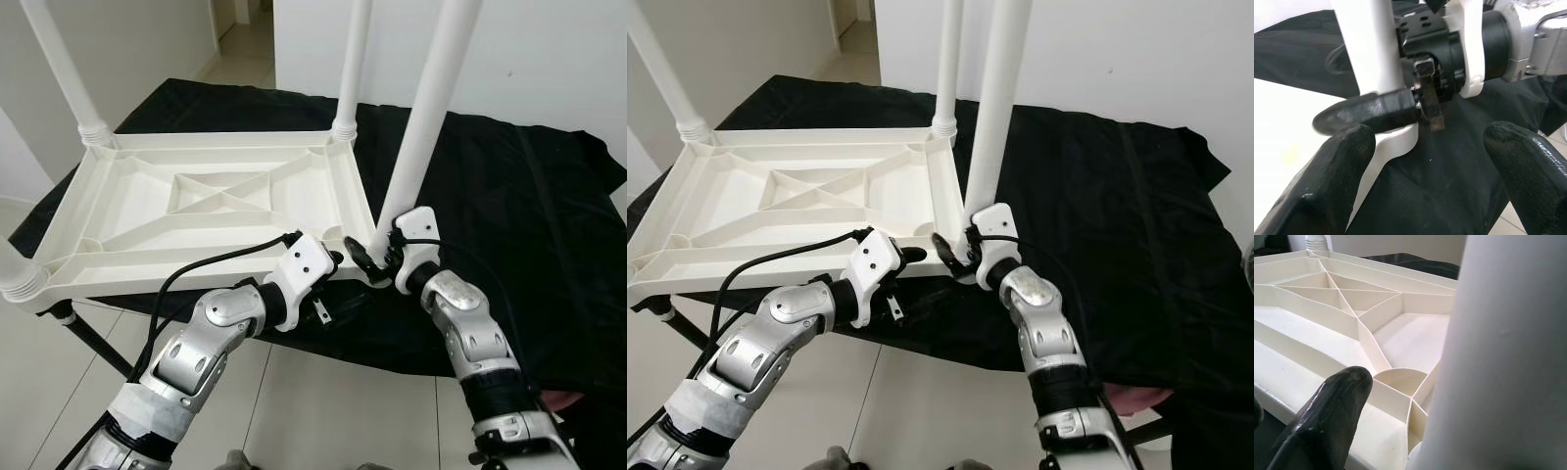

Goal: Building children table

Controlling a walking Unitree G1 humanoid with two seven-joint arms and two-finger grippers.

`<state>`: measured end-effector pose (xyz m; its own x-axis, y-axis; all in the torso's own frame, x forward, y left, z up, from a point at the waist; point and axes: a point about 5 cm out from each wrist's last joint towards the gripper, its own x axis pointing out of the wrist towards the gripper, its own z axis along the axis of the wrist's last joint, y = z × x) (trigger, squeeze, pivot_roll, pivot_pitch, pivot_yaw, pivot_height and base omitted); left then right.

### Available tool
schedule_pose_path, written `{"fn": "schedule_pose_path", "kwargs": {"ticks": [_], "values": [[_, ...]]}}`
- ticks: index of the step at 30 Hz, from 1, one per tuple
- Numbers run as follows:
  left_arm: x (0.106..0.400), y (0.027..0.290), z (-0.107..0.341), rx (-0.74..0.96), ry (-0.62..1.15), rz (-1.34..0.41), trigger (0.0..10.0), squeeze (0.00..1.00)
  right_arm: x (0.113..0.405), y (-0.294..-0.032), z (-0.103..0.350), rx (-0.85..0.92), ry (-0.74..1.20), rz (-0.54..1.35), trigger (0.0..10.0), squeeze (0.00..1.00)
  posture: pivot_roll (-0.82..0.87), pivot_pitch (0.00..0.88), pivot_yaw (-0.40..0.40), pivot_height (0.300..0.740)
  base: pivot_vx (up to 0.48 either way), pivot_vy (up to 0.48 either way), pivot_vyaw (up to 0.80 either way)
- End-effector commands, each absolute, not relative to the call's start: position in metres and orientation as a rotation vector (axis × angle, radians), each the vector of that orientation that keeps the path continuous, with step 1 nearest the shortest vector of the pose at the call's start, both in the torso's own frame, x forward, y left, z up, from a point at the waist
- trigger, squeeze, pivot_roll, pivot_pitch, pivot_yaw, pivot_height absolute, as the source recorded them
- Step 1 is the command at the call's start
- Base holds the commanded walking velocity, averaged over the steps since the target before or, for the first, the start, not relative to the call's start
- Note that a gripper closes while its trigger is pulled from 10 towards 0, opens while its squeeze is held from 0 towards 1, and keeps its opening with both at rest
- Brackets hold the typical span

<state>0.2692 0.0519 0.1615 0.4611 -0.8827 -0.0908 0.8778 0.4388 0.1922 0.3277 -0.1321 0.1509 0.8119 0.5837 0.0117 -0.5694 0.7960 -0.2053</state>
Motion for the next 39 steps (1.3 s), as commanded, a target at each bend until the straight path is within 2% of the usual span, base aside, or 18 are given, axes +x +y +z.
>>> {"fn": "schedule_pose_path", "kwargs": {"ticks": [1, 6, 7, 8, 9, 23, 24, 28, 32, 39], "values": [[0.268, 0.052, 0.162, 0.238, -0.018, -1.116, 10.0, 0.00, 0.330, -0.129, 0.151, -0.200, -0.081, 0.664, 10.0, 0.00, -0.07, 0.031, 0.015, 0.740, 0.000, 0.000, 0.00], [0.268, 0.052, 0.163, 0.242, -0.017, -1.123, 10.0, 0.00, 0.337, -0.128, 0.155, -0.217, -0.083, 0.733, 10.0, 0.00, -0.06, 0.027, 0.028, 0.740, 0.000, 0.000, 0.00], [0.268, 0.052, 0.163, 0.243, -0.017, -1.124, 10.0, 0.00, 0.338, -0.128, 0.153, -0.230, -0.069, 0.748, 4.0, 0.00, -0.06, 0.027, 0.028, 0.740, 0.000, 0.000, 0.00], [0.268, 0.052, 0.163, 0.243, -0.017, -1.124, 10.0, 0.00, 0.338, -0.128, 0.153, -0.230, -0.069, 0.748, 4.0, 0.00, -0.06, 0.027, 0.028, 0.740, 0.000, 0.000, 0.00], [0.268, 0.053, 0.163, 0.245, -0.018, -1.124, 10.0, 0.00, 0.338, -0.131, 0.150, -0.235, -0.052, 0.757, 0.0, 0.00, -0.06, 0.027, 0.028, 0.740, 0.000, 0.000, 0.00], [0.269, 0.052, 0.164, 0.248, -0.021, -1.130, 10.0, 0.00, 0.336, -0.143, 0.140, -0.202, -0.028, 0.759, 0.0, 0.00, -0.07, 0.026, 0.032, 0.740, 0.000, 0.000, 0.00], [0.270, 0.052, 0.164, 0.246, -0.022, -1.129, 10.0, 0.00, 0.336, -0.144, 0.140, -0.191, -0.031, 0.712, 10.0, 0.00, -0.07, 0.026, 0.030, 0.740, 0.000, 0.000, 0.00], [0.270, 0.052, 0.164, 0.245, -0.024, -1.129, 10.0, 0.00, 0.336, -0.144, 0.141, -0.184, -0.032, 0.678, 10.0, 0.00, -0.07, 0.028, 0.028, 0.740, 0.000, 0.000, 0.00], [0.268, 0.051, 0.163, 0.244, -0.022, -1.130, 10.0, 0.00, 0.334, -0.143, 0.140, -0.165, -0.039, 0.494, 10.0, 0.00, -0.07, 0.034, 0.023, 0.740, 0.000, 0.000, 0.00], [0.267, 0.051, 0.163, 0.239, -0.020, -1.130, 10.0, 0.00, 0.330, -0.147, 0.140, -0.128, -0.036, 0.373, 10.0, 0.00, -0.07, 0.036, 0.023, 0.740, 0.000, 0.000, 0.00]]}}
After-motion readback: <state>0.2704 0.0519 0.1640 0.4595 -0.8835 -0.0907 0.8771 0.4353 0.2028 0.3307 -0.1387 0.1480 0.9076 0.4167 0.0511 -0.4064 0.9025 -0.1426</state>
